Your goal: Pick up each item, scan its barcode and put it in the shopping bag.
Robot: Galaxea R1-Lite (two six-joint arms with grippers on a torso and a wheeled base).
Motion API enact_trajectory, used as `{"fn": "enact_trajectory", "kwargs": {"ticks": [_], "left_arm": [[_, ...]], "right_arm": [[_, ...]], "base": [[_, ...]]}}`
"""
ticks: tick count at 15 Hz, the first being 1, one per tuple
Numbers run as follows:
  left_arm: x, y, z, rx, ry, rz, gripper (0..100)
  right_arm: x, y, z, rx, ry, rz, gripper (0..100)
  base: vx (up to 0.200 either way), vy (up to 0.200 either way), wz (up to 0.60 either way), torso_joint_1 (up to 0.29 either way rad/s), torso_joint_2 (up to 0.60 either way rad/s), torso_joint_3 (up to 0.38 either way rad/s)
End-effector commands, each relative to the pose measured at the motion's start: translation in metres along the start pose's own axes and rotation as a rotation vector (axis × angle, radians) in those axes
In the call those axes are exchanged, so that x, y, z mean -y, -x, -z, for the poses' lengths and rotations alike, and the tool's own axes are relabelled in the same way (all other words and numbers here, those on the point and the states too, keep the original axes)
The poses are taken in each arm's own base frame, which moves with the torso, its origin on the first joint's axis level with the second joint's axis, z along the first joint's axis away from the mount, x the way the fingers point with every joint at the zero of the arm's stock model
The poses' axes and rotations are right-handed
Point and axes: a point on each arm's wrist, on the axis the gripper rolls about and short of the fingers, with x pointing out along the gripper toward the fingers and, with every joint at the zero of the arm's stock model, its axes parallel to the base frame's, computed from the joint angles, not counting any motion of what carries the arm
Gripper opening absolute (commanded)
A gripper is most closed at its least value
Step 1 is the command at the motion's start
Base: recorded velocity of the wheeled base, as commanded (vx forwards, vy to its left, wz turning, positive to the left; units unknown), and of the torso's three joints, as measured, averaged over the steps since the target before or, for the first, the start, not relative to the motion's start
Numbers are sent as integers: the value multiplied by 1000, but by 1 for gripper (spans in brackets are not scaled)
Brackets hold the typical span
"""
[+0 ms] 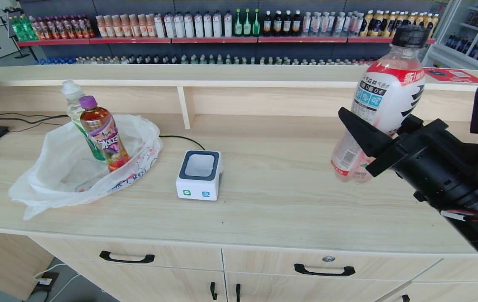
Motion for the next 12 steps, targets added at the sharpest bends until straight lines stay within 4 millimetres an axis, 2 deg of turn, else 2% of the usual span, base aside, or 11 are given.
{"fn": "enact_trajectory", "kwargs": {"ticks": [1, 4, 8, 10, 11, 12], "left_arm": [[0, 0, 0, 1, 0, 0, 100], [0, 0, 0, 1, 0, -2, 100], [0, 0, 0, 1, 0, 0, 100], [0, 0, 0, -1, -1, 0, 100], [0, 0, 0, -1, 0, 0, 100], [0, 0, 0, -2, 0, 0, 100]], "right_arm": [[16, -10, 15, -30, 53, 57, 0], [60, -12, 13, -17, 124, 202, 0], [66, -15, 21, -32, 110, 215, 0], [70, -27, 36, -51, 110, 217, 0], [71, -27, 39, -57, 112, 218, 0], [74, -25, 39, -65, 117, 230, 0]], "base": [[0, 0, 0, 0, 0, 0], [0, 0, 0, 0, 0, 0], [0, 0, 0, 0, 0, 0], [-200, 0, 0, 7, -2, 5], [-200, 0, 0, 22, 12, -7], [0, 0, 0, 0, 0, 0]]}}
